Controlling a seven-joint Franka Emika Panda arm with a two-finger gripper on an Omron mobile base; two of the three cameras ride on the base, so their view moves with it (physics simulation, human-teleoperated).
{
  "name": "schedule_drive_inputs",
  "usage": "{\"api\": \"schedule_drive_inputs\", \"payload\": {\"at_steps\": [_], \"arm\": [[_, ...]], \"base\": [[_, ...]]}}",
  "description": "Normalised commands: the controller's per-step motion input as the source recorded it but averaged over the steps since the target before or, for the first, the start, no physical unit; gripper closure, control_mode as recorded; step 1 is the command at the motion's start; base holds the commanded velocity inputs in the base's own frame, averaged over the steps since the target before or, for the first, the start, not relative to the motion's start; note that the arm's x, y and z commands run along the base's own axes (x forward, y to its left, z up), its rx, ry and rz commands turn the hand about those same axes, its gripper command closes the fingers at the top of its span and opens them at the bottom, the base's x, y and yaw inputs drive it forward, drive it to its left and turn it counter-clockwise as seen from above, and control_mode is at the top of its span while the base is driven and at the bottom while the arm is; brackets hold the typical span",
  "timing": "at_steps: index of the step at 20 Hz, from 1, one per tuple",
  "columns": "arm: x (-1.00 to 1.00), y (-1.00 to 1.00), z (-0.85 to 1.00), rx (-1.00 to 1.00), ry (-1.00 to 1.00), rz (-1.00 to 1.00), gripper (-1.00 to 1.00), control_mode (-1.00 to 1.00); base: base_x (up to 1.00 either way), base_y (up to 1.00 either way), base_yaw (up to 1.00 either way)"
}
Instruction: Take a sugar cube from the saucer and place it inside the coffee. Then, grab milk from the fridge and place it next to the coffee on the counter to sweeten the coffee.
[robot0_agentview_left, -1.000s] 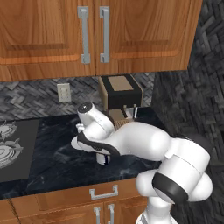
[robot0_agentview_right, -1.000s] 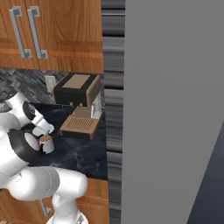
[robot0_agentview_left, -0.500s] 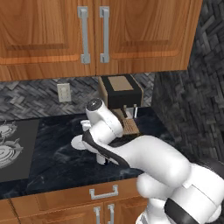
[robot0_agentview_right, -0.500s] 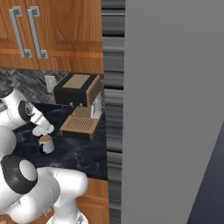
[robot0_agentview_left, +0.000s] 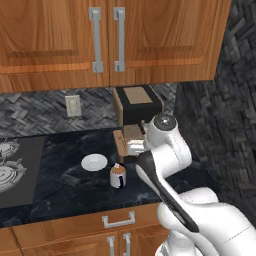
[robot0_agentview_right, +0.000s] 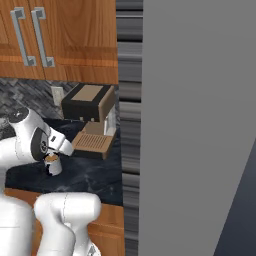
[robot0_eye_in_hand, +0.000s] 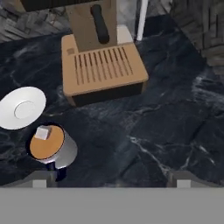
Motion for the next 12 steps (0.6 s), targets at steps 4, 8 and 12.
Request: {"api": "schedule_drive_inputs", "payload": {"at_steps": [4, 8, 12], "arm": [[-0.77, -0.98, 0.50, 0.11, 0.00, 0.15, -1.00, -1.00], [-0.29, -0.73, 0.42, 0.10, -0.01, 0.11, -1.00, -1.00], [0.00, -0.07, 0.03, 0.00, 0.00, 0.00, -1.00, -1.00]], "base": [[0.00, 0.00, 0.00], [0.00, 0.00, 0.00], [0.00, 0.00, 0.00]]}}
